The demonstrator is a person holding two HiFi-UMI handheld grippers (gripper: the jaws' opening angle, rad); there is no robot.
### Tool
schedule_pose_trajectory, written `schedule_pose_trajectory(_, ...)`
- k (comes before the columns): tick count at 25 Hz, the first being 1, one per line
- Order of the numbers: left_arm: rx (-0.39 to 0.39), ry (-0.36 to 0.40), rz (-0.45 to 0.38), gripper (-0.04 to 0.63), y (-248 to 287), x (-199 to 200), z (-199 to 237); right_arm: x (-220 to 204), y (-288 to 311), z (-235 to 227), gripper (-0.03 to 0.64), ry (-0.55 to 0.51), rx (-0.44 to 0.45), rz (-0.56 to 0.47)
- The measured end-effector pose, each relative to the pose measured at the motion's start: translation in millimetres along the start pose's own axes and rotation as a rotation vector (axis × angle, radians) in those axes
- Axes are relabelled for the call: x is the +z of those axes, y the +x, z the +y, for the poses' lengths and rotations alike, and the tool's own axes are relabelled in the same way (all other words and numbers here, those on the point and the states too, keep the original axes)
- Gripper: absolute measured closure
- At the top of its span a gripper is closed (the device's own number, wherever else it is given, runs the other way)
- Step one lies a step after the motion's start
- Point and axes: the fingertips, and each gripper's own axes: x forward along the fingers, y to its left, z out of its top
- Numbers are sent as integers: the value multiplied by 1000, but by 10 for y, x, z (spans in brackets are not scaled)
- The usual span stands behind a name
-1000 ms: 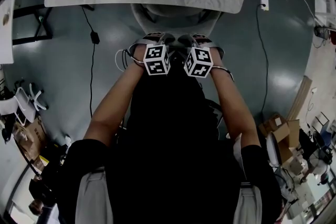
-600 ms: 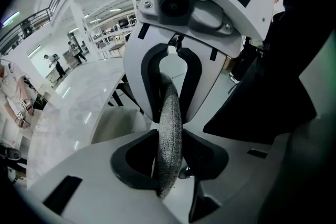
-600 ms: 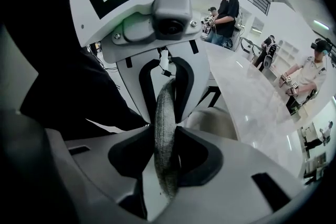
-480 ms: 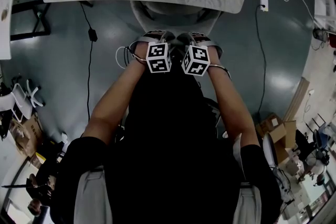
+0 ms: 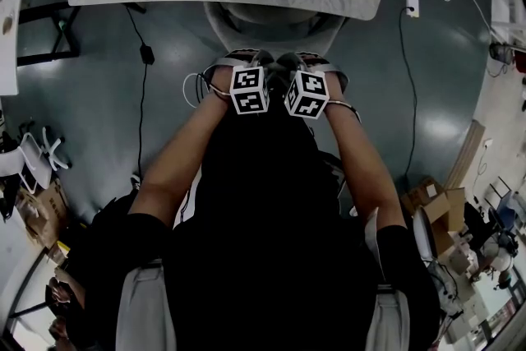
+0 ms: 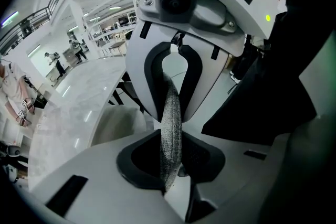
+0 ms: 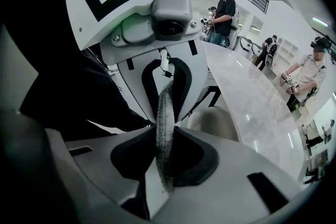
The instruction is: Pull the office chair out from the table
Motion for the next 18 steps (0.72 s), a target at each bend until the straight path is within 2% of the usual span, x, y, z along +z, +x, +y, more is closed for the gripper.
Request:
schedule_pose_trajectory(9, -19, -20, 8, 512, -69, 39, -38, 26, -35, 28, 532, 26, 10, 5)
schedule_pose_trajectory(18, -36, -24, 14, 514, -70, 31, -252, 20, -42, 242, 532, 39, 35, 6)
